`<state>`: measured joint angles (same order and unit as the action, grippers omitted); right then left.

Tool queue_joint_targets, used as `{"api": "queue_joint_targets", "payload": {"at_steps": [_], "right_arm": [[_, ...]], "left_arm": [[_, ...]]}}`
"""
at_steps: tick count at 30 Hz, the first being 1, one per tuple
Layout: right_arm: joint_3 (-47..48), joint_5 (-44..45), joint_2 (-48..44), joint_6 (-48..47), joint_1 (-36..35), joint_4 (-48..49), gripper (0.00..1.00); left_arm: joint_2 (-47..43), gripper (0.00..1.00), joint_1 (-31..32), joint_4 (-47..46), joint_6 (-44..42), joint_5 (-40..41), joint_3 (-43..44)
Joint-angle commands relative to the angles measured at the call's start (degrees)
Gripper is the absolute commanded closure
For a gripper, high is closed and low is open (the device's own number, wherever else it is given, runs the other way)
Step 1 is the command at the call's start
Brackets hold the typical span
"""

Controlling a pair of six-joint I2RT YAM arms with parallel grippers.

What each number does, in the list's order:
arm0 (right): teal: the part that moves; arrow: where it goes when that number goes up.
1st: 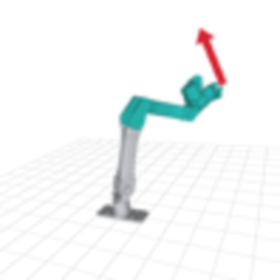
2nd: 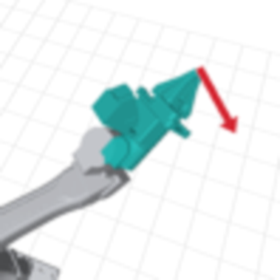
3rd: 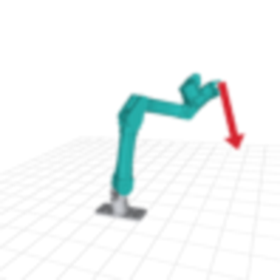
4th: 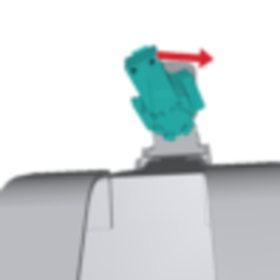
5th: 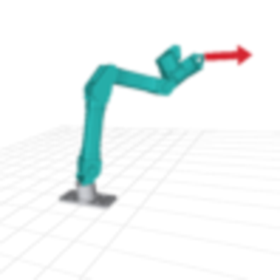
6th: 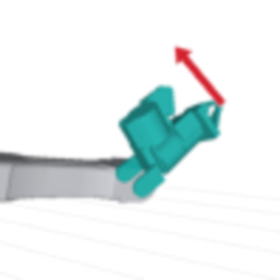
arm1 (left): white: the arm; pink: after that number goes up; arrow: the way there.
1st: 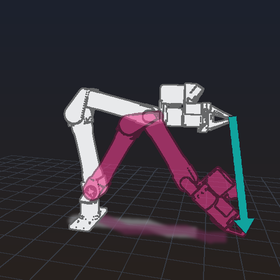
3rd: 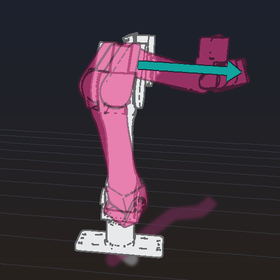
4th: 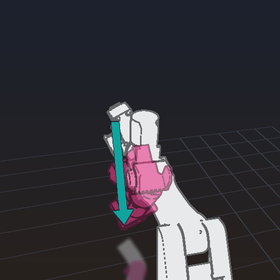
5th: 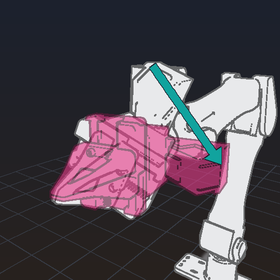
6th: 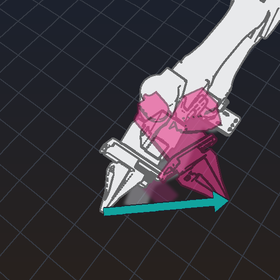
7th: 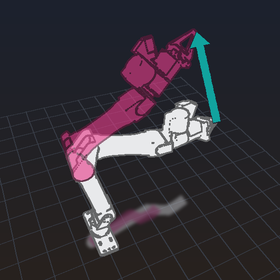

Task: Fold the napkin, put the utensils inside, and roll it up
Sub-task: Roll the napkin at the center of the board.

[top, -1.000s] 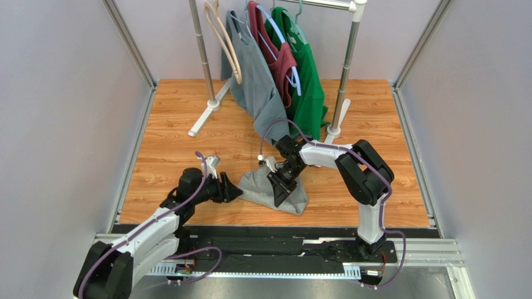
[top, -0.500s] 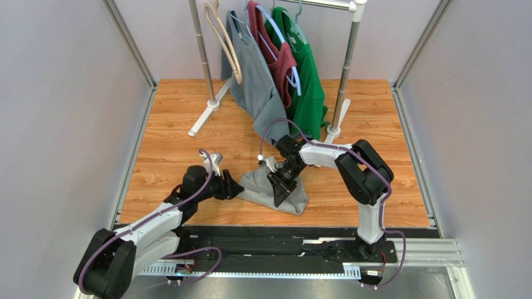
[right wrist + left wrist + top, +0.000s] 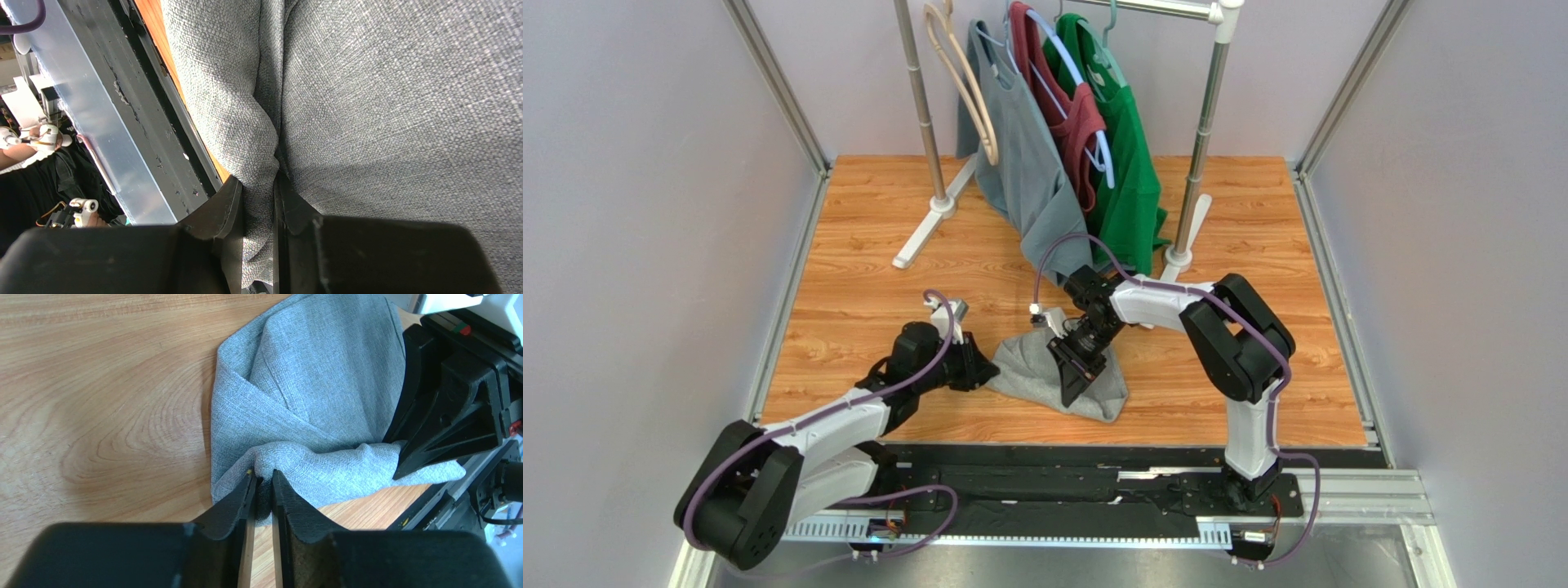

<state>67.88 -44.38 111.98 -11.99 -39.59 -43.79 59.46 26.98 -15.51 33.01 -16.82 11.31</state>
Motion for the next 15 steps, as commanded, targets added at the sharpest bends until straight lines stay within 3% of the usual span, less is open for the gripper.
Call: {"api": "queue_joint_targets", "payload": {"at_steps": [1,10,11,15], "right_arm": [[-1.08,6.23,-0.80,0.73,0.39,4.06,0.80],[-2.66,10.36,-7.91,4.86,0.39,4.77,0.54],[-2.75,11.32,-8.88,5.30,0.31,4.77,0.47],[-2.75,16.24,-13.19,6.80,-0.04,5.20,0.45]], "left_arm": [[2.50,0.82,0.26,1.97,-1.99,2.58,5.03],[10.93,0.89,0.26,10.31,-5.06,0.48,13.29],[11.72,0.89,0.26,11.02,-5.41,0.04,13.73],[15.50,0.90,0.26,11.55,-6.29,-2.07,15.58]]}}
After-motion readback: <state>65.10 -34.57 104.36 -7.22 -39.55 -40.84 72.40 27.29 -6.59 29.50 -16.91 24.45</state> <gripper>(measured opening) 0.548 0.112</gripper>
